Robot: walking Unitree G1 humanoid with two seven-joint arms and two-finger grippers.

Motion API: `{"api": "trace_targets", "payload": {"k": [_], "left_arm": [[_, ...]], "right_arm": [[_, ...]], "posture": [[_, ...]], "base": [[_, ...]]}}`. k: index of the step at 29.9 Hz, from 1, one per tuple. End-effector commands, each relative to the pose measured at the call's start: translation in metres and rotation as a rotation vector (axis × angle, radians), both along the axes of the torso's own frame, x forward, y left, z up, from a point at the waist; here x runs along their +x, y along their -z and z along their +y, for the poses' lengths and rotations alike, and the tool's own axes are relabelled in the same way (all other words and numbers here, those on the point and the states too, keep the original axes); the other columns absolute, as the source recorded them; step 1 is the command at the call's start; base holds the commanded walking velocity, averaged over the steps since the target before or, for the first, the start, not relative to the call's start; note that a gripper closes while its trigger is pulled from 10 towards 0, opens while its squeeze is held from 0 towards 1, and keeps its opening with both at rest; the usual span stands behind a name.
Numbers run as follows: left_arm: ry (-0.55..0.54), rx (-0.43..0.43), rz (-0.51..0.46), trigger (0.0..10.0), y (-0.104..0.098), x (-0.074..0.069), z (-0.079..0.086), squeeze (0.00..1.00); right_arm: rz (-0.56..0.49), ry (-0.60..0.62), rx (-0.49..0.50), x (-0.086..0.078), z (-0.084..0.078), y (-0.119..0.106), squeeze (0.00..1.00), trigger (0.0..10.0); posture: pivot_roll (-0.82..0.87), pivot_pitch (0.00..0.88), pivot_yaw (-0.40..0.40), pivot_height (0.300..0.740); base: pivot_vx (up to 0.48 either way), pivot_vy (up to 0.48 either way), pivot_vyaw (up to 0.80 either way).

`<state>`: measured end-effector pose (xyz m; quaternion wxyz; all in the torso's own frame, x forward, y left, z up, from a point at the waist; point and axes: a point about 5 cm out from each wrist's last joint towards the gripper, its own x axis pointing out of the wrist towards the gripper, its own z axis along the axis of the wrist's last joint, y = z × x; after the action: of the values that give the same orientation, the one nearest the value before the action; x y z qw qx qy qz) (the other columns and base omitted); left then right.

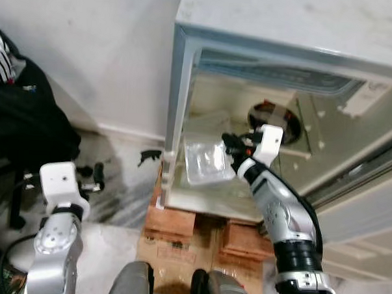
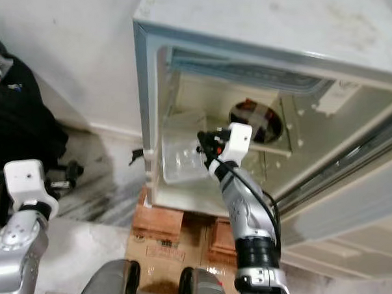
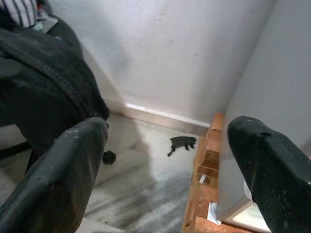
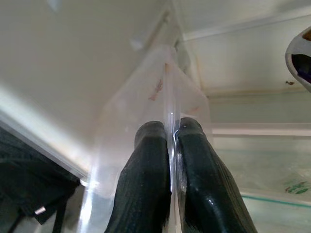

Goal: Restocking fridge

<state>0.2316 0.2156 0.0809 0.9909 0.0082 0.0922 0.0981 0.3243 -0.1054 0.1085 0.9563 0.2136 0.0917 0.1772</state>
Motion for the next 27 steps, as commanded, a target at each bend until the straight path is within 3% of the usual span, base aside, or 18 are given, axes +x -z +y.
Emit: {"api": "trace_targets", "payload": {"k": [1, 11, 22, 27], "left_arm": [[0.006, 0.011, 0.016, 10.0, 0.001, -0.003, -0.002, 0.00], [-0.007, 0.020, 0.034, 10.0, -0.001, -0.018, -0.002, 0.00], [-0.048, 0.019, 0.080, 10.0, -0.007, -0.055, -0.003, 0.00], [-0.067, 0.016, 0.105, 10.0, -0.010, -0.071, -0.003, 0.00]], "right_arm": [[-0.007, 0.023, 0.013, 0.007, 0.001, -0.004, 0.00, 10.0], [0.011, 0.034, 0.078, 0.027, 0.020, -0.013, 0.00, 10.0], [0.054, 0.061, 0.168, 0.044, 0.041, -0.022, 0.00, 10.0], [0.037, 0.100, 0.218, 0.055, 0.038, -0.034, 0.00, 10.0]], "posture": [[0.15, 0.177, -0.102, 0.740], [0.21, 0.222, -0.114, 0.740], [0.28, 0.346, -0.135, 0.740], [0.29, 0.390, -0.140, 0.740]], "base": [[0.000, 0.000, 0.00], [0.000, 0.000, 0.00], [0.000, 0.000, 0.00], [0.000, 0.000, 0.00]]}}
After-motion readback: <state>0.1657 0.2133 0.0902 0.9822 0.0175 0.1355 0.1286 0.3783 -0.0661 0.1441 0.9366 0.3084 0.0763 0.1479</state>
